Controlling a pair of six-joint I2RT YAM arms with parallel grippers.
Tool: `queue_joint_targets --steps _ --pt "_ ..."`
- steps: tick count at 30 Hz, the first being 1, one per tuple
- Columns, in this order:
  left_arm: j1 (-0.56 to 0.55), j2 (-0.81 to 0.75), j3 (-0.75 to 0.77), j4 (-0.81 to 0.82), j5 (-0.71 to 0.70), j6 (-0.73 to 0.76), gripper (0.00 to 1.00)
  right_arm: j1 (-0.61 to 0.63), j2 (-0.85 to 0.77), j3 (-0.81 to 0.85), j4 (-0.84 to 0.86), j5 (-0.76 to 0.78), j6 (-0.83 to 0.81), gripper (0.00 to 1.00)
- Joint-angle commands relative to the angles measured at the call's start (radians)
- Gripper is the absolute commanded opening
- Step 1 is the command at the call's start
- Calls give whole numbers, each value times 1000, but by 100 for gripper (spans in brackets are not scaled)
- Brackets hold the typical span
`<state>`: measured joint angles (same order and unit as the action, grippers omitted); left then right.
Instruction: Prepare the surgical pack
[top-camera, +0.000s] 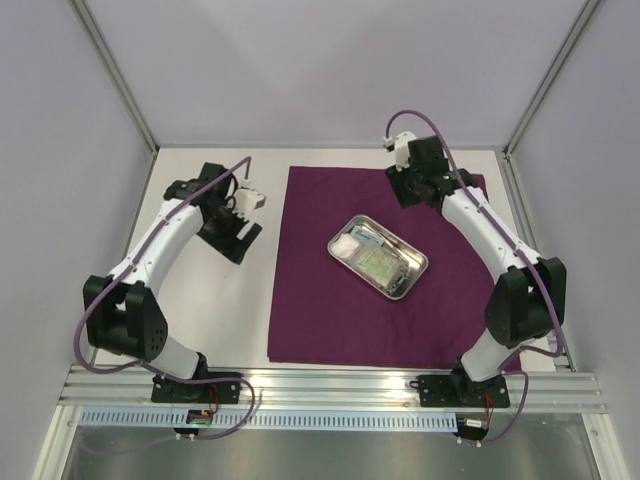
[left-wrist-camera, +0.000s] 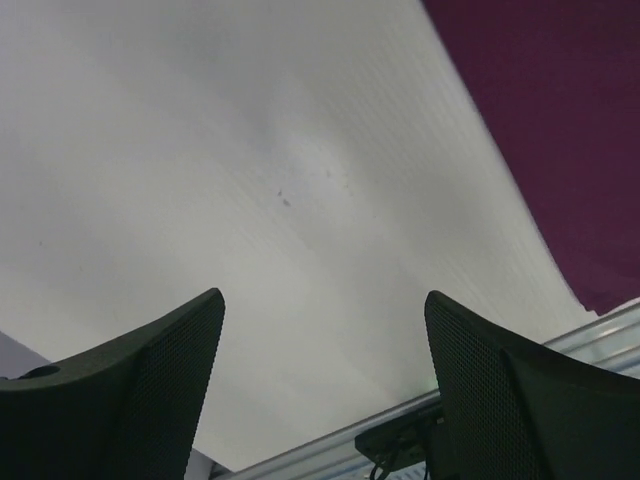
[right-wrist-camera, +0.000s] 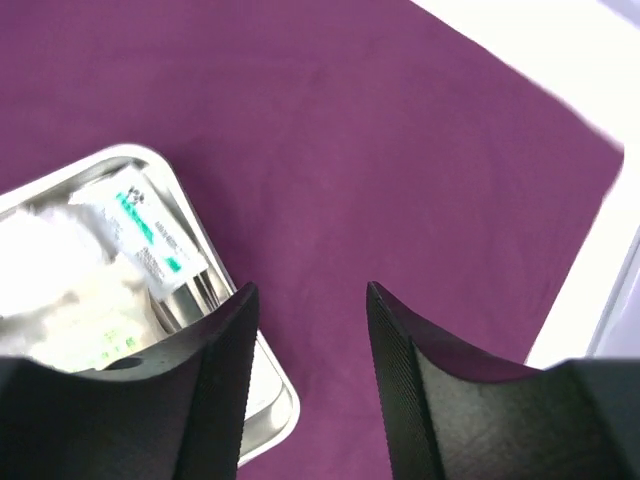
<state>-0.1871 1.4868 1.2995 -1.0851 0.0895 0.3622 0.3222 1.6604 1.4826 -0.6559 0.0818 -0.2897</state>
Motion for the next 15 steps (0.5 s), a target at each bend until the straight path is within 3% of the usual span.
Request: queue_joint_targets --steps 1,6,11,15 --pt "-124 133 111 -48 30 -34 91 -92 -85 -71 50 114 332 50" --pt "-216 314 254 23 47 -109 90 -348 -148 -203 -30 220 575 56" --pt "-229 513 372 77 53 -215 86 -647 -183 -407 60 43 705 56" --pt "-229 636 448 73 61 -265 84 -729 -122 -446 87 25 710 56"
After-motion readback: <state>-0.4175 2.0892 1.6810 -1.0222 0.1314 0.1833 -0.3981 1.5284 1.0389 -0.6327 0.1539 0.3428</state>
